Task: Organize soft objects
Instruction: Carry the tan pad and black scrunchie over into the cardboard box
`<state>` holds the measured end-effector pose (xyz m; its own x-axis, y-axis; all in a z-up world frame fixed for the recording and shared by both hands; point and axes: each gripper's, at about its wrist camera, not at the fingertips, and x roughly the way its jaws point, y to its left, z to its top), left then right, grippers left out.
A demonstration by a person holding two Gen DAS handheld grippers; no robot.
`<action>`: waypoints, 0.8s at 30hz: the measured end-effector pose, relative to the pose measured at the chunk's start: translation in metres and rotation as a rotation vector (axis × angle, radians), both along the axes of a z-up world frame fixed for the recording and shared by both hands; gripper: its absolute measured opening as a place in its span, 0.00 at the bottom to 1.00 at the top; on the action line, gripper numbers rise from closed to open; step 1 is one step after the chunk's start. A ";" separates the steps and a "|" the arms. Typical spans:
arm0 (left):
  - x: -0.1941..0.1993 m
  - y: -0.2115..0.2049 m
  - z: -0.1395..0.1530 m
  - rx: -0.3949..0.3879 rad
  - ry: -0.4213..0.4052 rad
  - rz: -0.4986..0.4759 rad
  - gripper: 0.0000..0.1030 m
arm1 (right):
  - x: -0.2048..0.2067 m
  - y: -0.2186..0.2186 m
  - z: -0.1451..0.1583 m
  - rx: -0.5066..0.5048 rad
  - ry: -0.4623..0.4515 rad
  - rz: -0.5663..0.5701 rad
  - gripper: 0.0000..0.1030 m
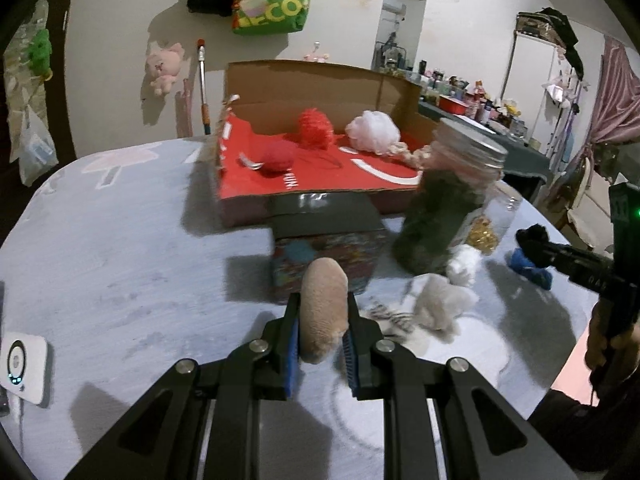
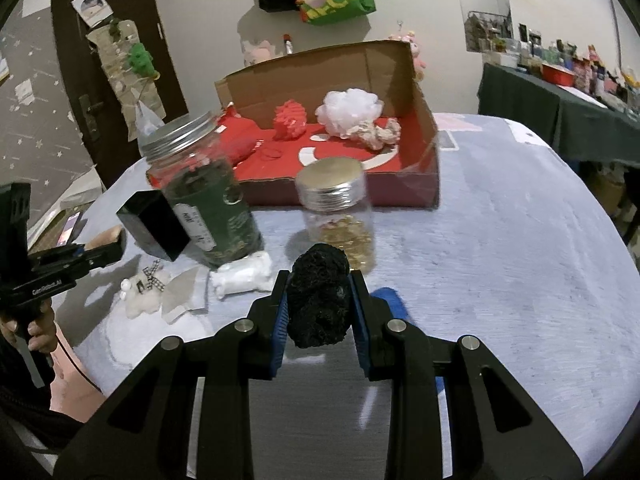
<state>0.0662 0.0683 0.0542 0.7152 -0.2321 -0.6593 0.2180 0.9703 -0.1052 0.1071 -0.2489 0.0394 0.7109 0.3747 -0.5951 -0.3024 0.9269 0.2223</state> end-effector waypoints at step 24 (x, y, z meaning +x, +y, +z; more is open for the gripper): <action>0.049 0.049 0.002 0.101 -0.039 -0.106 0.19 | 0.054 -0.034 0.017 -0.060 0.036 0.094 0.26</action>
<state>0.1156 0.1173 0.0561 0.7154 -0.2415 -0.6556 0.3217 0.9468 0.0022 0.1612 -0.2828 0.0561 0.6524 0.4013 -0.6429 -0.3814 0.9069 0.1790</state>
